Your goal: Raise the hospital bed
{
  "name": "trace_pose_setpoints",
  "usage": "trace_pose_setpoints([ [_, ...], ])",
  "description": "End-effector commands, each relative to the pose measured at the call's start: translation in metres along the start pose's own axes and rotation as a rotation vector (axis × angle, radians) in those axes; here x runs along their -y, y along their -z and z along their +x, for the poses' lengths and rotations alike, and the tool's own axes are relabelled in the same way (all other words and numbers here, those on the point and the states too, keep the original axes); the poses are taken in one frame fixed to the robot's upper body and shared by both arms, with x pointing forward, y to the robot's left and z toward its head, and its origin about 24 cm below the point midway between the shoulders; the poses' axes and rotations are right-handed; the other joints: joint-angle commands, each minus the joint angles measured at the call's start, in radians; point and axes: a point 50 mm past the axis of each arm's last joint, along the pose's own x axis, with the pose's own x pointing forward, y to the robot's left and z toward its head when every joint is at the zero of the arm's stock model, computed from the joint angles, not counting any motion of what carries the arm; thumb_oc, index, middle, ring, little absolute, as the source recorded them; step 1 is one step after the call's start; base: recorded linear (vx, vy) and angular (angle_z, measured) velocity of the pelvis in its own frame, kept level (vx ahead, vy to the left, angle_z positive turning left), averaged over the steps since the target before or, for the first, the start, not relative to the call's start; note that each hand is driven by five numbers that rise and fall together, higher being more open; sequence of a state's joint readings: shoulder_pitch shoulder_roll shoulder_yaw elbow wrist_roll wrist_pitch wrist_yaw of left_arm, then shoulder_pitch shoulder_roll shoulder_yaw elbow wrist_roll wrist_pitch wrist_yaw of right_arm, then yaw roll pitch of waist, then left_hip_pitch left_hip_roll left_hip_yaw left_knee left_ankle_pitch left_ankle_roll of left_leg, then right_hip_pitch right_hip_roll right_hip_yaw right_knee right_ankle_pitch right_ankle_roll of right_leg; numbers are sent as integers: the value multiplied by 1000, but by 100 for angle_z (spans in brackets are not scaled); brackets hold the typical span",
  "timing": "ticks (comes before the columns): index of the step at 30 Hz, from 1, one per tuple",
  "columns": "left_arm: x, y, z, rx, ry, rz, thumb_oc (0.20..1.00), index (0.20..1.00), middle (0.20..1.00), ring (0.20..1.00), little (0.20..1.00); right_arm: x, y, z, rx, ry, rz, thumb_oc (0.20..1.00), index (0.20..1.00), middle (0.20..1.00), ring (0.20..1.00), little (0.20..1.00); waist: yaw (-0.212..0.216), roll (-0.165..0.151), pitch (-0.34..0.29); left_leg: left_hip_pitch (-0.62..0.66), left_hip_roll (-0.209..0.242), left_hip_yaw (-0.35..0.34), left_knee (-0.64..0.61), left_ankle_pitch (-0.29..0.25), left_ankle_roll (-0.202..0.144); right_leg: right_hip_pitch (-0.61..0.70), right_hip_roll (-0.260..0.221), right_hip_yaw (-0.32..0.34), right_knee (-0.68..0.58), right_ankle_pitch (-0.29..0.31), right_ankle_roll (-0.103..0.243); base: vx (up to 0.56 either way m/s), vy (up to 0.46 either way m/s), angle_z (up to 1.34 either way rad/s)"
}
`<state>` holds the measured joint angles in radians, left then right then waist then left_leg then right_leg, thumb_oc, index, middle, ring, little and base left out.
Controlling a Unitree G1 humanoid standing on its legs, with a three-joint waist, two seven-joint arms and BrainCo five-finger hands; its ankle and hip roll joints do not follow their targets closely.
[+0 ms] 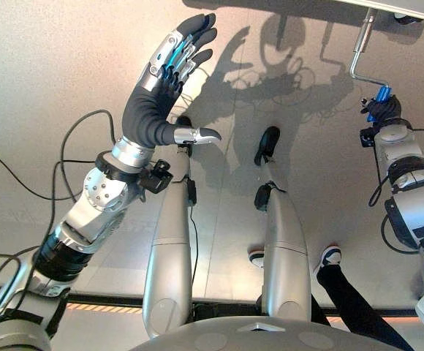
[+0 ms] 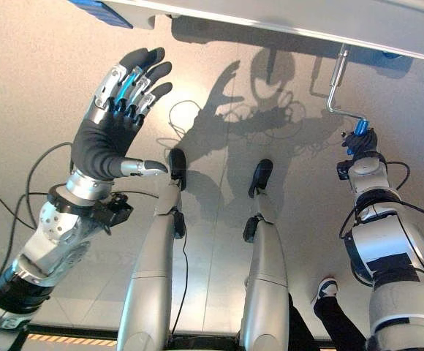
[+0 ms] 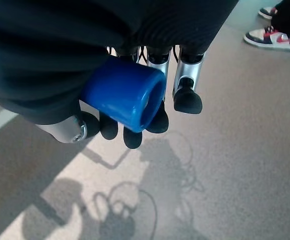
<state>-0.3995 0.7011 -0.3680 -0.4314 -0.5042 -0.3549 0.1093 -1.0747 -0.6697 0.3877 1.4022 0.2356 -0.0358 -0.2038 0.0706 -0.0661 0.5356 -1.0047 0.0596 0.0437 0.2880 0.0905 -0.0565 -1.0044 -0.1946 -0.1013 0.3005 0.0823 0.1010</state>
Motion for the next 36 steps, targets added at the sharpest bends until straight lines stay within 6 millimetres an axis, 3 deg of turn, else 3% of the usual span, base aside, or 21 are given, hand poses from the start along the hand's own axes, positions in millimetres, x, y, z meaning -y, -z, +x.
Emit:
trace_pose_setpoints([
  [1,10,-19,3,122,2,-41,1000,1000,1000,1000,1000,-27,6,-5,0,-97,-243,200,200,200,200,200,7,105,-16,11,-17,-23,31,-68,-1,4,24,-29,46,-31,37,0,0,0],
  [4,10,-18,7,129,-23,-53,1000,1000,1000,1000,1000,-83,-17,-20,88,-245,-263,200,200,200,200,200,12,107,-16,3,-18,-24,35,-69,2,-6,26,-30,49,-32,34,0,0,0],
  [5,9,-18,7,129,-23,-52,1000,1000,1000,1000,1000,-83,-17,-20,89,-246,-264,200,200,200,200,200,11,106,-16,3,-19,-24,35,-69,2,-6,25,-30,49,-32,34,0,0,0],
  [6,10,-17,8,128,-33,-59,1000,1000,1000,1000,1000,-98,-23,-26,115,-282,-253,200,200,200,200,200,12,107,-16,0,-18,-24,35,-68,2,-8,26,-30,48,-31,34,9,-2,-3],
  [7,10,-16,8,131,-52,-75,1000,1000,1000,1000,1000,-131,-35,-41,178,-374,-255,200,200,200,200,200,14,108,-16,-3,-16,-23,33,-67,3,-12,26,-30,47,-32,34,10,-7,-3],
  [9,10,-14,8,128,-69,-83,1000,1000,1000,1000,1000,-158,-46,-57,222,-448,-209,200,200,200,200,200,16,109,-16,-6,-18,-23,36,-67,4,-14,26,-31,50,-33,34,7,-7,-5],
  [12,9,-14,7,127,-90,-83,1000,1000,1000,1000,1000,-197,-70,-88,389,-566,-320,200,200,200,200,200,22,114,-16,-12,-18,-26,36,-64,3,-21,23,-34,54,-35,34,2,0,-1],
  [14,8,-14,6,127,-93,-82,1000,1000,1000,1000,1000,-204,-74,-95,422,-588,-339,200,200,200,200,200,22,114,-16,-12,-19,-26,36,-64,3,-22,22,-36,55,-35,35,0,0,0],
  [15,7,-14,4,125,-102,-84,1000,1000,1000,1000,1000,-222,-84,-114,509,-647,-378,200,200,200,200,200,25,112,-16,-13,-19,-26,33,-63,2,-23,21,-35,52,-31,36,0,0,0],
  [17,6,-15,3,126,-113,-84,1000,1000,1000,1000,1000,-234,-89,-128,565,-682,-399,200,200,200,200,200,25,112,-16,-15,-20,-28,31,-62,2,-23,20,-34,49,-29,36,0,0,0],
  [22,7,-16,1,129,-117,-98,1000,1000,1000,1000,1000,-250,-96,-150,648,-741,-421,200,200,200,200,200,30,112,-16,-10,-21,-31,28,-60,2,-18,16,-37,50,-28,37,-3,4,3],
  [23,7,-15,1,127,-111,-99,1000,1000,1000,1000,1000,-258,-103,-163,735,-770,-506,200,200,200,200,200,32,113,-16,-9,-21,-32,28,-59,1,-16,16,-38,50,-27,37,0,0,0],
  [28,9,-17,1,137,-103,-114,1000,1000,1000,1000,1000,-262,-125,-188,837,-824,-342,200,200,200,200,200,33,117,-16,-6,-23,-34,32,-57,0,-9,14,-36,48,-26,37,0,0,0],
  [29,9,-17,-1,141,-108,-115,1000,1000,1000,1000,1000,-248,-150,-202,886,-849,-27,200,200,200,200,200,27,114,-16,-5,-22,-34,31,-53,0,-9,13,-36,46,-24,38,0,0,0],
  [32,6,-18,-3,140,-114,-70,1000,1000,1000,1000,1000,-205,-168,-210,988,-838,339,200,200,200,200,200,7,95,-16,-1,-19,-29,29,-52,0,-6,13,-31,41,-22,38,0,0,0],
  [34,5,-19,-6,129,-109,-30,1000,1000,1000,1000,1000,-166,-164,-208,1069,-787,490,200,200,200,200,200,-16,80,-16,-3,-17,-25,30,-53,1,-8,12,-28,42,-21,39,0,0,0],
  [35,5,-18,-6,129,-109,-31,1000,1000,1000,1000,1000,-165,-163,-208,1067,-786,489,200,200,200,200,200,-15,80,-16,-1,-17,-24,30,-53,1,-7,12,-28,42,-22,39,0,0,0],
  [36,6,-19,-8,121,-94,3,1000,1000,1000,1000,1000,-129,-155,-204,1094,-740,678,200,200,200,200,200,-37,67,-16,3,-17,-18,27,-54,3,-8,13,-22,42,-21,41,-6,27,4],
])
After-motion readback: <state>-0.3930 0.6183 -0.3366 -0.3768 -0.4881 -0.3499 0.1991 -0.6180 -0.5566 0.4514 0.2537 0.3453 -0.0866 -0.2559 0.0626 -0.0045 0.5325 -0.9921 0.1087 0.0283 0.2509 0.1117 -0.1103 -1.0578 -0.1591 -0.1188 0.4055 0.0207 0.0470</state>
